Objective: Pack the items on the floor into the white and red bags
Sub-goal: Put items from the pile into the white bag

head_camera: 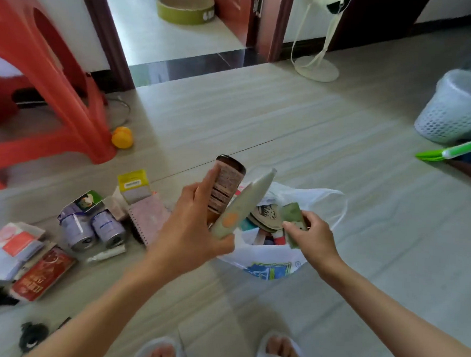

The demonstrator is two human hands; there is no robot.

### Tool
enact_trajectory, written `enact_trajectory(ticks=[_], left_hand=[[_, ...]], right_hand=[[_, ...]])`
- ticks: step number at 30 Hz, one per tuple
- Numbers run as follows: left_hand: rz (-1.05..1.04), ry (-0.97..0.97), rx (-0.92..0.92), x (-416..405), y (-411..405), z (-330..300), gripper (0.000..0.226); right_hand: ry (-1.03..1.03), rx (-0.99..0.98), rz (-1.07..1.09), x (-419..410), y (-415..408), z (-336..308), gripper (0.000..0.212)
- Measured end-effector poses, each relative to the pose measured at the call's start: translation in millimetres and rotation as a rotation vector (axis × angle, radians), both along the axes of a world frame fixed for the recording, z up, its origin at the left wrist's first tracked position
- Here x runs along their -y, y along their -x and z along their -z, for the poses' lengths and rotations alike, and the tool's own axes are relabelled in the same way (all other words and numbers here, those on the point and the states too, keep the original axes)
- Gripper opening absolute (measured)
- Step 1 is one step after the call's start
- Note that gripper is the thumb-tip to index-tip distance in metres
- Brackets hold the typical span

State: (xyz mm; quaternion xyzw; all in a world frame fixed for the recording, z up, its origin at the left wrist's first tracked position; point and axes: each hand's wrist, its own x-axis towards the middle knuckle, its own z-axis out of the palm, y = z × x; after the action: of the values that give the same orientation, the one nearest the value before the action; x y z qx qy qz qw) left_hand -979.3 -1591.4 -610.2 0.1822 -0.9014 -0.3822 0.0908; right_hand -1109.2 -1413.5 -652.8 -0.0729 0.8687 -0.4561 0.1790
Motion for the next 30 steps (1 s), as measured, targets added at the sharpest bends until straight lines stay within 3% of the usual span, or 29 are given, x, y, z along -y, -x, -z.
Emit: enact_trajectory(ticks=[4, 9, 15, 19, 23, 30], left_hand=[[0.131, -0.057, 0.227, -18.0, 82.3, 1.9, 0.112], [0.270, 0.283, 0.533, -37.3, 123.7, 44.9, 0.107], [0.341, 0.494, 0.556, -40.0, 123.8, 77.6, 0.093], [0.321, 0.541, 0.564, -38.7, 127.4, 84.0, 0.093], [0.314, 0.529, 0.572, -37.2, 135.2, 84.5, 0.090], [0.348, 0.660, 0.608, -41.1, 140.3, 86.5, 0.088]], right_hand=[[0.074, 0.205, 0.135, -1.8, 26.7, 44.7, 0.017], [0.012, 0.254, 0.165, -3.4, 43.7, 76.7, 0.016], [0.022, 0.336, 0.208, -10.4, 36.9, 110.9, 0.025], [-0.087, 0.202, 0.044, -14.5, 26.4, 114.3, 0.033], [-0.049, 0.163, 0.022, -17.4, 28.7, 115.9, 0.039], [-0.348, 0.013, -0.228, -24.7, 26.5, 134.7, 0.035]])
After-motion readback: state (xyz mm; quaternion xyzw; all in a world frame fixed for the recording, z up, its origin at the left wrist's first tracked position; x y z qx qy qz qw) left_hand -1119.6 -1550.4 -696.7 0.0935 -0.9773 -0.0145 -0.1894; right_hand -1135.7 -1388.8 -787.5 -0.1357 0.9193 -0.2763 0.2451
